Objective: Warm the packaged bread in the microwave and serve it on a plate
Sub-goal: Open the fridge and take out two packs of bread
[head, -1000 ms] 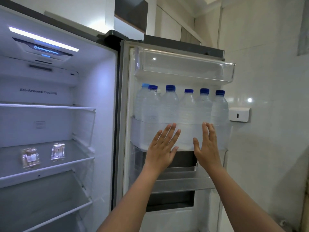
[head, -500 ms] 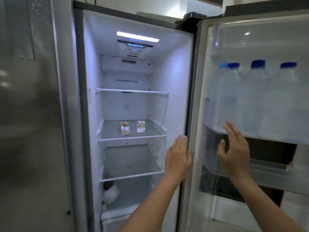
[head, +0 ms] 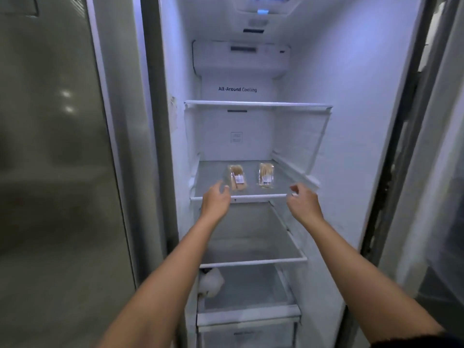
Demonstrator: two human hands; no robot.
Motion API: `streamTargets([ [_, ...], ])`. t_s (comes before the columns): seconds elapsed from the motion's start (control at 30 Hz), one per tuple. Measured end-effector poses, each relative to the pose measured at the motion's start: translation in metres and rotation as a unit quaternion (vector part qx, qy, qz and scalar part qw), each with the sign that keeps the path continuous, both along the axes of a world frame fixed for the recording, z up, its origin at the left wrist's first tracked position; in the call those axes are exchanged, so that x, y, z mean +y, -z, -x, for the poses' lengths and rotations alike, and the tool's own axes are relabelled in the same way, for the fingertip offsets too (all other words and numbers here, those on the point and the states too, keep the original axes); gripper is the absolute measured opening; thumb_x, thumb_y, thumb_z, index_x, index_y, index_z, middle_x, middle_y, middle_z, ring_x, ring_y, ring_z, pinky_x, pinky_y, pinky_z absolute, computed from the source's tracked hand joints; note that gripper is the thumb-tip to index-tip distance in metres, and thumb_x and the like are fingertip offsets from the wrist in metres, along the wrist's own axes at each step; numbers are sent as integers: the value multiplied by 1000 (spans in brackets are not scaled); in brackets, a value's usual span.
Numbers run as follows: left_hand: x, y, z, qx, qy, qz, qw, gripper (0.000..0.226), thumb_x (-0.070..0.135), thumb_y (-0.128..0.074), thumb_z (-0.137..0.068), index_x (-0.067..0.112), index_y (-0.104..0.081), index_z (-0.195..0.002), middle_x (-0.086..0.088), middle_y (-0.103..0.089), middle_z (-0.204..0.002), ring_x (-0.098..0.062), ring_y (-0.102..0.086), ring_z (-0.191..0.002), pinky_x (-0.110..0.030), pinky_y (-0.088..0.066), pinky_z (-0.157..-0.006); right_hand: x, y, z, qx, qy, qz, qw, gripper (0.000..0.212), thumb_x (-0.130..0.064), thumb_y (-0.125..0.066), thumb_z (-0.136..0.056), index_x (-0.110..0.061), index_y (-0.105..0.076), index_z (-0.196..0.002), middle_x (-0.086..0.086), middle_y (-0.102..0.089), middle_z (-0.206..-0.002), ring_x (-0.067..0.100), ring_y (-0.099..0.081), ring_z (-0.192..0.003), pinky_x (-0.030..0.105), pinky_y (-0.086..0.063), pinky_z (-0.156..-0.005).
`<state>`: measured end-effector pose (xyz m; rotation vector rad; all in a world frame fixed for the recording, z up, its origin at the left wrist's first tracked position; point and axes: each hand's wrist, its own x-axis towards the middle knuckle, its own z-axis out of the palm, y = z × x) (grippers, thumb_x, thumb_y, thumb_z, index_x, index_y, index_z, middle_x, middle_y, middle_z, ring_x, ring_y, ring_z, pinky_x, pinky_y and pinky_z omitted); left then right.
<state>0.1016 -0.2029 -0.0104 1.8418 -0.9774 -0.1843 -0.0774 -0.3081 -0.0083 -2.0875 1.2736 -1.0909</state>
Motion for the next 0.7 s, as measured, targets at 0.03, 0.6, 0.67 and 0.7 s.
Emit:
streamTargets([
  [0.03, -9, 4, -12, 4, -7, -16, 1000, 45, 25, -39, -98, 9, -40, -140, -12, -43, -145, -27, -39, -134, -31, -30, -107, -13, 8, -13, 11, -13, -28, 999, 35, -10, -50, -88, -3, -54, -122, 16, -57, -128, 31, -51, -118, 33, -40, -94],
  [0.6, -196, 34, -100, 14, -67, -189, 980, 75, 63, -22, -92, 6, -42, -136, -21, -39, -143, -35, -28, -136, -41, -22, -109, -206, 32, -128, -17, -63, -151, 986, 59, -33, -71, -79, -5, -46, -124, 15, -56, -126, 32, -53, -115, 31, -41, -84],
  [0.67, -201, 33, -100, 38, -55, -187, 980, 73, 64, -26, -90, 10, -42, -137, -21, -38, -144, -34, -28, -136, -41, -21, -110, -212, 32, -133, -17, -50, -151, 987, 66, -28, -76, -75, -4, -42, -127, 16, -55, -128, 31, -53, -117, 31, -41, -86],
  [0.7, -203, 32, -100, 56, -46, -180, 981, 73, 65, -31, -89, 11, -42, -136, -21, -38, -143, -34, -29, -136, -41, -23, -111, -213, 32, -135, -24, -37, -154, 987, 69, -26, -78, -73, -4, -41, -128, 16, -54, -129, 31, -52, -118, 31, -41, -88],
])
